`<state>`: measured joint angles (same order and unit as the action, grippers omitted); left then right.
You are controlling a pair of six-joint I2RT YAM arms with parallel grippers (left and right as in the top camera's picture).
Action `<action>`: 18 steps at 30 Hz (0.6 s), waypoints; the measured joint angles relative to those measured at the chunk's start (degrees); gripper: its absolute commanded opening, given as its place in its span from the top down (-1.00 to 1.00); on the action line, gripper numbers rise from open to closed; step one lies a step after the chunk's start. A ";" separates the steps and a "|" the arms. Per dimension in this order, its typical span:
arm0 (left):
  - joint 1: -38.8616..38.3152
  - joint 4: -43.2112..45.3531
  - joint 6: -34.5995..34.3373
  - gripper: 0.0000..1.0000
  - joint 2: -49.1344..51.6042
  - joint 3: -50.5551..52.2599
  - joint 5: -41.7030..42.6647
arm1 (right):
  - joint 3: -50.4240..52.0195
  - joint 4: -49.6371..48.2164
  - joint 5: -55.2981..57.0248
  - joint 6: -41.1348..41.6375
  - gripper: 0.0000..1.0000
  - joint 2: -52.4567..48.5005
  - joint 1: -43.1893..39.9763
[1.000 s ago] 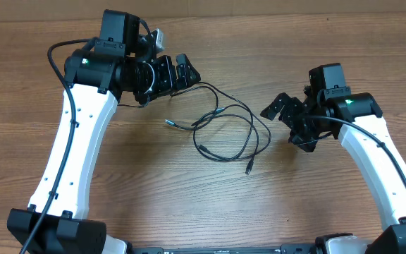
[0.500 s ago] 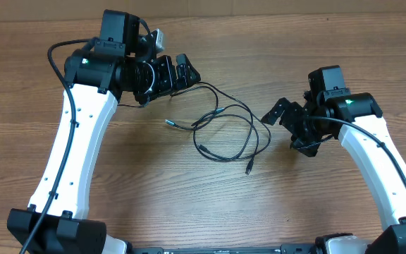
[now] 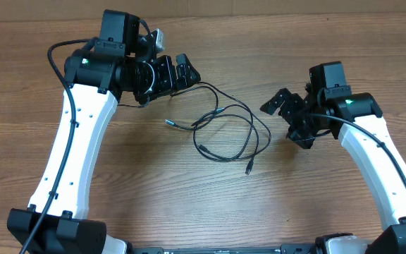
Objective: Untangle cables
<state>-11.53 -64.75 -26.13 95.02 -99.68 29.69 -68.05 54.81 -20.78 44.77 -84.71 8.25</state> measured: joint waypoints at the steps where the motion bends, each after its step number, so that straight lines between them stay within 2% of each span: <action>1: 0.00 0.00 0.00 -0.99 0.00 0.00 0.00 | 0.00 -0.37 -0.33 0.61 -1.00 0.00 0.00; 11: 0.00 0.00 0.00 -0.99 0.00 0.00 0.00 | 0.00 -0.79 -1.22 7.13 -1.00 0.00 0.50; 18: 0.00 0.00 0.00 -0.99 0.00 0.00 0.00 | 0.00 2.71 3.85 11.13 -1.00 0.00 5.79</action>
<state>-11.53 -64.75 -26.13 95.02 -99.68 29.69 -68.05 57.52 -16.93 55.90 -84.71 14.04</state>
